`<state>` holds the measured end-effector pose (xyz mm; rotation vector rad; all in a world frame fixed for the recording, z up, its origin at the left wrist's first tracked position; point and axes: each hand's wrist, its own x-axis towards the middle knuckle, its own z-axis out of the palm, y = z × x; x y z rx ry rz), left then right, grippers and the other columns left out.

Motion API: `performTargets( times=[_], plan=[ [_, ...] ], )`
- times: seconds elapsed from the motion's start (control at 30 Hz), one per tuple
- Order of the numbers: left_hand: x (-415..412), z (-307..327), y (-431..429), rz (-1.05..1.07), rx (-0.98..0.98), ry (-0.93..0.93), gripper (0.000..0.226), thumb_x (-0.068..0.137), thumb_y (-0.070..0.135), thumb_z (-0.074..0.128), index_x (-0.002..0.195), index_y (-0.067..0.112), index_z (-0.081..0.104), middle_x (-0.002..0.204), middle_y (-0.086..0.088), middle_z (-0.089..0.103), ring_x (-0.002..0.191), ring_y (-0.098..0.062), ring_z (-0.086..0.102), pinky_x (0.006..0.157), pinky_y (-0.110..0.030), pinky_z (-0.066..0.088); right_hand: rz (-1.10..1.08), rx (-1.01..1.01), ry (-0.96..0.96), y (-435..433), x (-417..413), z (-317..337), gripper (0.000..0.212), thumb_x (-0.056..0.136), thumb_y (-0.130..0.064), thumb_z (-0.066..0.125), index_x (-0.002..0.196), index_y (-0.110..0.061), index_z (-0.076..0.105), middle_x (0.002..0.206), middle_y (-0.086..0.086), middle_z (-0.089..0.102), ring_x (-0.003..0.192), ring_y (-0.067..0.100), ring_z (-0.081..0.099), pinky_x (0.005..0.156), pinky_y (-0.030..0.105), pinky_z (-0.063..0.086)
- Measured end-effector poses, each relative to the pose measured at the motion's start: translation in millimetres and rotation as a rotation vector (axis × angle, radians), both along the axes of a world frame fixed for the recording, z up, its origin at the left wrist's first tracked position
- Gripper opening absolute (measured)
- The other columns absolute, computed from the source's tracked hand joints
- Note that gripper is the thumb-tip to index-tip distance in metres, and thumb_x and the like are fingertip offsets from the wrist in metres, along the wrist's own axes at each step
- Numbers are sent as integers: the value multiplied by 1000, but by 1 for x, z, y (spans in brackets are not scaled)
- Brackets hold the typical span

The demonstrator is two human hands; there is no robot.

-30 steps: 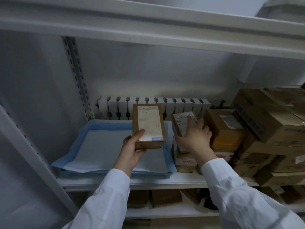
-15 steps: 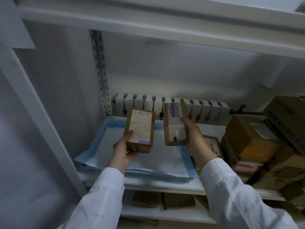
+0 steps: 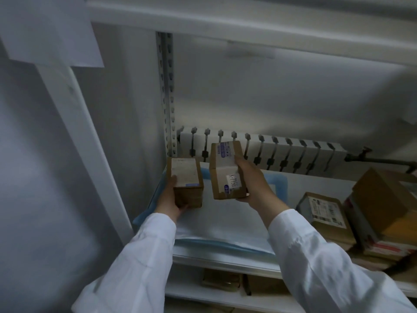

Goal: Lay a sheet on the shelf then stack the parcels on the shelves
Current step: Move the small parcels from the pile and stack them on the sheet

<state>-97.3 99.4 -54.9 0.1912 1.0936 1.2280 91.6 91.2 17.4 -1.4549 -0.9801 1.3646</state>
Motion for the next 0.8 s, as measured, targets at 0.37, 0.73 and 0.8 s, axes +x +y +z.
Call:
performTargets(
  times=[0.37,0.73,0.8],
  plan=[
    [-15,-15,25,70,-85,84,41,93,30,53,131,13,52,130,-12,57,117,-31,54,103,-49,43,58,169,-291,15,-49,-2,59,87,-56,54,136,-24,46,125,4,60,101,22,64,79,33,56],
    [6,41,-19,8,315,545,44,101,42,29,140,24,39,133,7,45,121,-14,43,103,-29,33,209,287,-833,15,-96,6,70,87,-61,47,145,-26,32,148,9,34,133,33,35,102,42,38],
    [-6,14,12,-83,283,539,60,89,66,32,135,30,45,133,8,49,123,-15,44,109,-37,32,295,293,-918,14,-103,5,67,90,-63,38,145,-27,29,152,9,27,136,36,30,104,44,37]
  ],
)
